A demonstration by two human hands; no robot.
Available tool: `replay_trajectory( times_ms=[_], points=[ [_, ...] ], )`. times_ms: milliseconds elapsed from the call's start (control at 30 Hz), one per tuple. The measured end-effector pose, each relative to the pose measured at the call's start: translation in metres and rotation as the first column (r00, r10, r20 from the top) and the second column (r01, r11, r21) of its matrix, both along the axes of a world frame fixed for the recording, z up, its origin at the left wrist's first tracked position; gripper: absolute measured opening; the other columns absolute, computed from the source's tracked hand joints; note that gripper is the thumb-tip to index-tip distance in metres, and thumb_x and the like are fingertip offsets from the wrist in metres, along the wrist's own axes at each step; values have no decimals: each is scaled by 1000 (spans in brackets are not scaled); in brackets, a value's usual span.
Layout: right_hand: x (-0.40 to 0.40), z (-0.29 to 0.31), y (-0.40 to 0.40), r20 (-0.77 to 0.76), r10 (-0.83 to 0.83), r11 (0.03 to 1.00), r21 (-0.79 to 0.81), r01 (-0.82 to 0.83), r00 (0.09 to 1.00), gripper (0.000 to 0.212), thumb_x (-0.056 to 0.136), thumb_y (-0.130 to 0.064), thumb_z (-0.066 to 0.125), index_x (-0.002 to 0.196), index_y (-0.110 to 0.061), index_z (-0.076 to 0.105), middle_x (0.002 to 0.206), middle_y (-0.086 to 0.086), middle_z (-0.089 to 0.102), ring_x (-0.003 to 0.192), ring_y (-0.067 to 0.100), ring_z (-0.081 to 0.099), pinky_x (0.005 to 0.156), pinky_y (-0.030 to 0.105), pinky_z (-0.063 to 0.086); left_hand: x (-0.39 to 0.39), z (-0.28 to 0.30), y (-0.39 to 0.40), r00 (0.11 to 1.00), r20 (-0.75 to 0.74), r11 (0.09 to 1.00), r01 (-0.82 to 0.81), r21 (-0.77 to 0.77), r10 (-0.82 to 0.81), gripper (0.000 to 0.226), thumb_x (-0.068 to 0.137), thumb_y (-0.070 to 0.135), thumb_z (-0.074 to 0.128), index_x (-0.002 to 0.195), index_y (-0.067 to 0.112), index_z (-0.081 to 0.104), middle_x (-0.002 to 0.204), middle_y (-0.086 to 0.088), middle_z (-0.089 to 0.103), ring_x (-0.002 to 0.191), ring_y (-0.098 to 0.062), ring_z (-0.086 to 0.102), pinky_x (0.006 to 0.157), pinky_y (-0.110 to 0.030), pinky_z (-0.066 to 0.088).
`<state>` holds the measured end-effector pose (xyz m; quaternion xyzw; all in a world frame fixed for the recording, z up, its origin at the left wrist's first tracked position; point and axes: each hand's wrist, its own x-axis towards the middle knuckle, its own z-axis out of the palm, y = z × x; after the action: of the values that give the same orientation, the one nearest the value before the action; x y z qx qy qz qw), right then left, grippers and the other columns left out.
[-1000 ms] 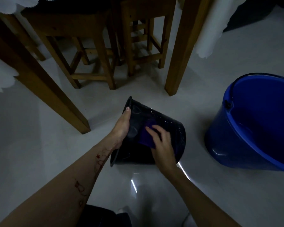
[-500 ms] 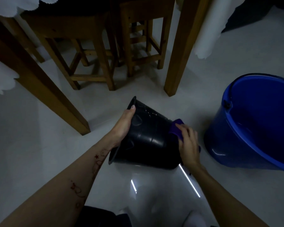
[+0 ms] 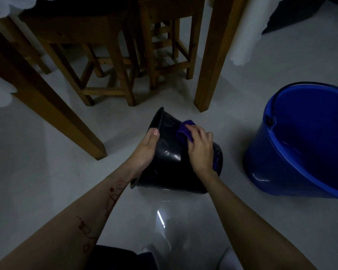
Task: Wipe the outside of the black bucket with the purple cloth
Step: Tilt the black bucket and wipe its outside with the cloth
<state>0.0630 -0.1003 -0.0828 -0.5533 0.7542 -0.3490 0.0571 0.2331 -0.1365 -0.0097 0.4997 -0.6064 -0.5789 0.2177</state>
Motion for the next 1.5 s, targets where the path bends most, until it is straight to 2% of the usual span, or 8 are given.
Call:
replay_trajectory(
  times_ms=[200, 367, 467, 733, 967, 1167, 1400, 1500],
  points=[
    [-48, -34, 53, 49, -254, 946, 222, 237, 966, 39, 94, -7, 49, 133, -10, 47, 136, 15, 47, 123, 34, 39, 97, 43, 39, 8, 0, -8, 993, -69, 974, -80, 210, 96, 28, 107, 33, 33, 107, 16, 55, 113, -17, 62, 103, -30, 59, 84, -37, 48],
    [3, -15, 70, 49, 87, 996, -35, -86, 995, 62, 79, 8, 62, 132, -19, 46, 135, 11, 47, 115, 31, 44, 97, 36, 39, -17, 1, -5, 986, -64, 955, -131, 267, 153, 68, 99, 66, 26, 140, 19, 54, 133, -8, 63, 120, -25, 60, 108, -42, 44],
    [38, 0, 50, 12, 215, 971, -108, -212, 977, 49, 85, -13, 54, 133, -16, 49, 138, 9, 46, 110, 29, 47, 92, 30, 42, -19, 1, -4, 984, -79, 968, -141, 209, 161, 62, 103, 60, 19, 144, 23, 47, 134, -8, 62, 119, -25, 62, 98, -37, 53],
    [6, 14, -6, 67, 16, 999, 29, -18, 998, 37, 89, -9, 57, 126, -14, 58, 124, 8, 59, 107, 29, 47, 83, 40, 48, -6, -6, -4, 988, -36, 977, -145, 155, 152, 51, 107, 50, 23, 134, 20, 54, 129, -12, 66, 118, -27, 64, 109, -49, 46],
    [43, 8, 41, 35, 199, 979, -58, -197, 979, 51, 80, -5, 64, 129, -16, 55, 138, 8, 49, 113, 25, 43, 82, 21, 39, -9, -4, -5, 990, -54, 985, -120, 124, 128, 48, 108, 46, 21, 133, 18, 51, 129, -14, 64, 115, -27, 64, 106, -46, 49],
    [24, 13, -5, 6, 18, 1000, 7, -18, 1000, 40, 87, -14, 62, 126, -18, 58, 127, 4, 56, 108, 27, 47, 75, 34, 50, 0, -7, -4, 995, 21, 991, -99, 91, 98, 52, 107, 49, 20, 134, 18, 51, 125, -13, 66, 112, -26, 65, 101, -41, 50],
    [-68, -33, 29, -17, -304, 908, 299, 295, 952, 32, 95, -14, 47, 125, -11, 57, 125, 16, 56, 112, 36, 45, 88, 43, 43, 8, -10, -4, 998, 29, 996, -56, 69, 54, 34, 109, 38, 23, 104, 29, 54, 114, -15, 64, 100, -27, 63, 97, -50, 51],
    [-62, -29, 56, 32, -234, 962, 149, 227, 972, 35, 92, -6, 51, 127, -11, 55, 125, 15, 56, 114, 31, 45, 93, 42, 43, -2, -1, -7, 996, 44, 986, -83, 143, 77, 38, 106, 32, 25, 98, 19, 59, 102, -16, 67, 91, -25, 63, 82, -41, 52]
  ],
)
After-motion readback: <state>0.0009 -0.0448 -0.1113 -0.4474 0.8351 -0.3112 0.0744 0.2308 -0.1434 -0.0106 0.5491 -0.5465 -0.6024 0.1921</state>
